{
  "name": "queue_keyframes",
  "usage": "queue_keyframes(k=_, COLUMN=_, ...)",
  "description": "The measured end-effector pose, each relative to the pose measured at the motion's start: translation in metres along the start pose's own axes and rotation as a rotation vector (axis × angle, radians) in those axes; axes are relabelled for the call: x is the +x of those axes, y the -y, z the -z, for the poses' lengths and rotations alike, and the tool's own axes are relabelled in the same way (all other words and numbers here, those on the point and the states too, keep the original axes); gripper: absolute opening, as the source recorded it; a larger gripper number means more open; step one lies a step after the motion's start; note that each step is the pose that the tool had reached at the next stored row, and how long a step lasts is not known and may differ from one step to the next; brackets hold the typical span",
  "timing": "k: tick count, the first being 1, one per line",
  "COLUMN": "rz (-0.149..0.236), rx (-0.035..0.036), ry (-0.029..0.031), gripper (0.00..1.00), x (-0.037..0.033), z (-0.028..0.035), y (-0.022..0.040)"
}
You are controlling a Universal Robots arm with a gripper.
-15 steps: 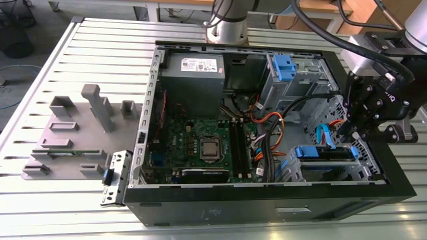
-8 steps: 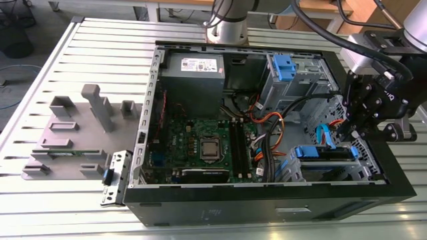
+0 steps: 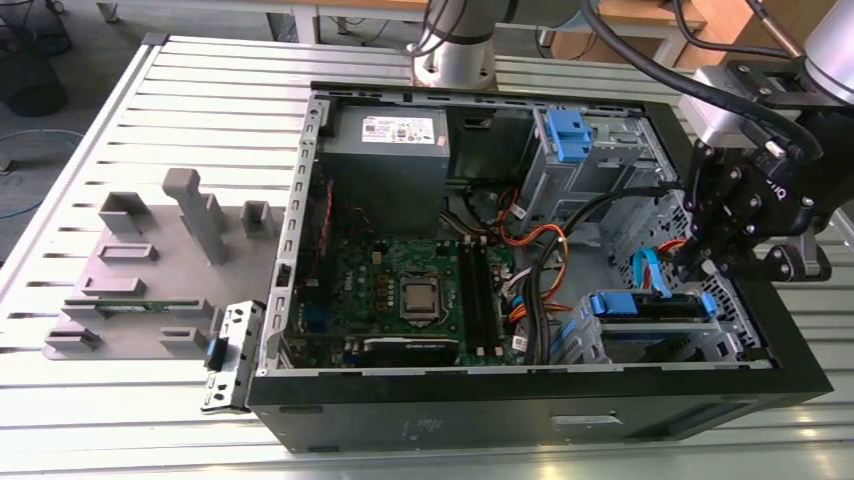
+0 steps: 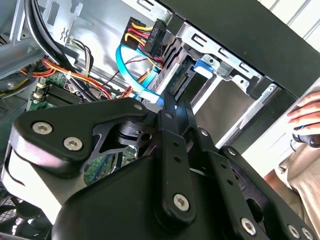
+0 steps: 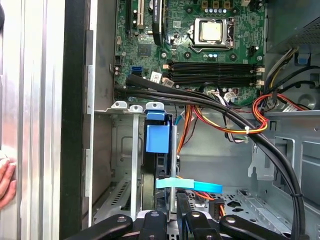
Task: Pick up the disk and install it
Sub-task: 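Insert the second disk wire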
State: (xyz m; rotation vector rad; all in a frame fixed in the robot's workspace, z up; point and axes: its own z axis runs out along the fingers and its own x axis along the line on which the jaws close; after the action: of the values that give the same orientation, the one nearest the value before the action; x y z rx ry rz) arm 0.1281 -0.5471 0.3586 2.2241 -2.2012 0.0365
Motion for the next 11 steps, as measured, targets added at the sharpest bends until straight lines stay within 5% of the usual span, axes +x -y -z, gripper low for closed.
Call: queue_keyframes(k=11, rz=0.000, rx=0.0000, ry=0.0000, gripper=0.23, x=-0.0086, z=-0.0035, y=0.0001)
